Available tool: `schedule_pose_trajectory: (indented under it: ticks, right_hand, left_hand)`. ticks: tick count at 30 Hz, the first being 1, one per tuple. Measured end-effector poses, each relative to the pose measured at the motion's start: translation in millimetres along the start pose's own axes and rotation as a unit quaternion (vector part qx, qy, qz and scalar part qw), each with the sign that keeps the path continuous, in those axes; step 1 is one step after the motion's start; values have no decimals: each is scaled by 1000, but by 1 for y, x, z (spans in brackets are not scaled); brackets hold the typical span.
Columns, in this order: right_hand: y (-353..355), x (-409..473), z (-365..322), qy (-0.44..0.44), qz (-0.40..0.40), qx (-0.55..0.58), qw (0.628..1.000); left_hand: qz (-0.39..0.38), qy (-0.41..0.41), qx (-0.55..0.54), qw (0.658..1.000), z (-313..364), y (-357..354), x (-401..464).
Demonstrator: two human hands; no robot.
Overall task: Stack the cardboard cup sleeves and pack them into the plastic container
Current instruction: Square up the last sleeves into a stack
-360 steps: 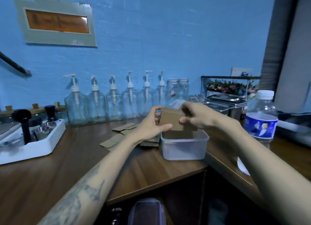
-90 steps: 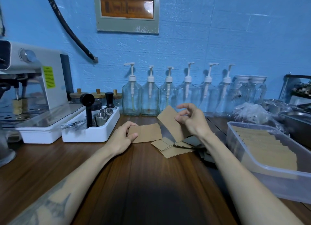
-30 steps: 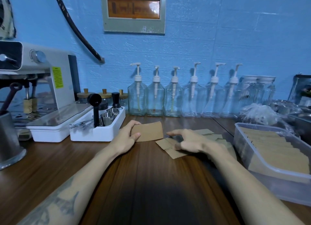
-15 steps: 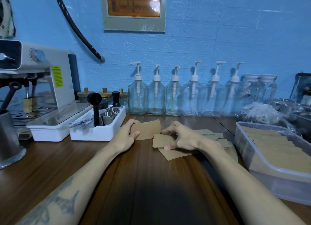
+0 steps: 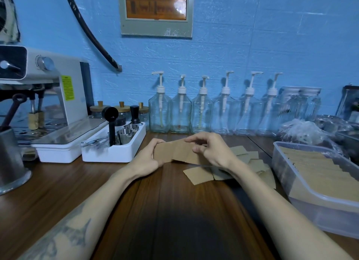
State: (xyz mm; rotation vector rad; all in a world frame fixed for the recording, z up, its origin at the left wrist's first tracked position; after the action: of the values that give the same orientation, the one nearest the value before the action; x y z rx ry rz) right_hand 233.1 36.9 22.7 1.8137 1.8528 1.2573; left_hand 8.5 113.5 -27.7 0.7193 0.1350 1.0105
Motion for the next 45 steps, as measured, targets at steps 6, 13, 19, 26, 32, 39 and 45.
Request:
schedule_pose_trajectory:
  ticks: [6,13,19,26,32,39,45]
  right_hand:
    - [-14,5,3,11,-1,-10,1000]
    - [-26,9,-3,36,-2,-57,998]
    - [-22,0,3,-77,-51,-60,994]
    - [-37,3,-4,-87,-111,-70,988]
    - [-32,3,4,-49,-100,-188,976]
    - [-22,2,5,-49,-117,-175,976]
    - [13,-13,11,-86,-82,-116,986]
  left_hand:
    - [1,-14,-39,999,5,-5,0]
    - [31,-50,33,998,3,-7,3]
    - [37,-35,34,998,3,-6,3]
    - [18,-41,24,999,6,-9,2]
    - [24,-64,39,997,8,-8,1]
    - [22,-61,50,997,9,-8,-2]
    - [27,-42,46,998,9,-4,-4]
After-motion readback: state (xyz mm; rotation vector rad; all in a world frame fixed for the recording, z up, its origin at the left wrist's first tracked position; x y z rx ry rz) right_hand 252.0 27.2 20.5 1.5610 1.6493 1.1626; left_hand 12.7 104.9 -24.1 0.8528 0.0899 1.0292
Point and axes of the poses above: each hand's wrist, its own x-axis towards the middle knuckle, its own y-axis out of the back of the hand, z = x × y, the point moved 1 cm from there along x, towards the middle knuckle, and after that the axes turned 8 degrees about -z, right-handed, at the moved point
